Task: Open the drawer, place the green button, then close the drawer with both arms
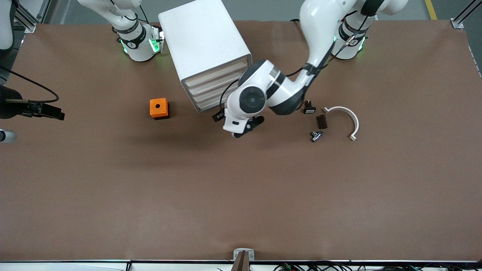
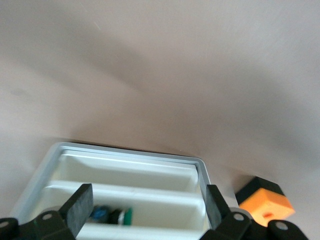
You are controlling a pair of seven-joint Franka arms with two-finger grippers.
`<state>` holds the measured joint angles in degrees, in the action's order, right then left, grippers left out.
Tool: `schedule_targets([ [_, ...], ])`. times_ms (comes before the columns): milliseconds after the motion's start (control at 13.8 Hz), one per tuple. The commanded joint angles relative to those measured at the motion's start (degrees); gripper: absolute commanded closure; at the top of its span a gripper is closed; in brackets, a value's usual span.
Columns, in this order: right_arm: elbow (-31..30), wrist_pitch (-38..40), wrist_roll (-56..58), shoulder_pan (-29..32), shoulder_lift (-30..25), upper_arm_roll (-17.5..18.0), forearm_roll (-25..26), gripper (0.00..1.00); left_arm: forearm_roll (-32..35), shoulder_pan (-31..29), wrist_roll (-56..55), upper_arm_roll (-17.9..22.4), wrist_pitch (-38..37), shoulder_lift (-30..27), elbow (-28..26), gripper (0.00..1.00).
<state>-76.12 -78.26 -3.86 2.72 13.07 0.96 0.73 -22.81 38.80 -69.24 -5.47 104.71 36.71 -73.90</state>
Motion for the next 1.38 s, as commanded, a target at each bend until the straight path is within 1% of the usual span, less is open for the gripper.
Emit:
schedule_targets([
  [0,0.2,0.9,0.1,0.6,-2.0,0.1,-1.0,0.00,2.1,-5.0,4.5,-0.1,-8.3,-8.8,-2.5,0.01],
  [218,-0.3,1.0,-0.2,0.8,-3.0,0.2,-1.1,0.00,2.1,-12.8,14.0,-0.2,-18.7,-15.9,-2.6,0.01],
  [363,-1.6,-0.3,-0.3,0.5,-4.3,0.5,-1.7,0.00,2.2,-18.3,20.3,-0.2,-23.7,-20.1,-2.7,0.01],
  [436,-2.0,-0.7,-0.2,0.6,-5.0,0.3,-4.4,0.00,2.2,-20.8,23.0,-0.2,-25.6,-21.3,-2.8,0.01],
  [508,-2.5,-1.0,-0.2,0.5,-5.2,0.3,-5.2,0.00,2.2,-23.3,26.3,-0.1,-27.7,-22.3,-2.8,0.01],
  [581,-2.9,-1.5,-0.2,0.4,-5.7,0.3,-5.2,0.00,3.2,-25.6,30.3,0.0,-29.8,-23.0,-2.9,0.01],
  [653,-4.1,-2.3,-0.2,0.4,-6.4,0.3,-5.2,0.00,6.2,-27.8,34.4,-0.2,-31.6,-24.0,-3.0,0.01],
  [799,-7.5,-4.7,-0.3,0.2,-8.8,0.4,-5.2,0.00,7.7,-32.4,41.3,-0.2,-33.9,-26.0,-3.3,0.01],
  [871,-8.6,-5.4,-1.1,0.1,-9.8,0.4,-5.2,0.00,7.7,-35.0,44.2,-0.2,-34.7,-27.3,-4.1,0.01],
  [1089,-8.9,-5.5,-5.2,-0.7,-10.5,0.5,-5.1,0.00,8.1,-41.5,54.3,-0.2,-34.5,-32.6,-10.1,0.01],
  [1162,-9.2,-5.6,-5.4,-0.8,-11.0,0.5,-5.1,0.00,9.9,-43.0,57.0,-0.2,-33.7,-34.1,-12.2,0.01],
  [1307,-10.0,-5.8,-5.4,-0.7,-11.6,0.5,-5.1,0.00,12.8,-43.4,58.5,-0.2,-29.4,-37.8,-18.0,0.01],
])
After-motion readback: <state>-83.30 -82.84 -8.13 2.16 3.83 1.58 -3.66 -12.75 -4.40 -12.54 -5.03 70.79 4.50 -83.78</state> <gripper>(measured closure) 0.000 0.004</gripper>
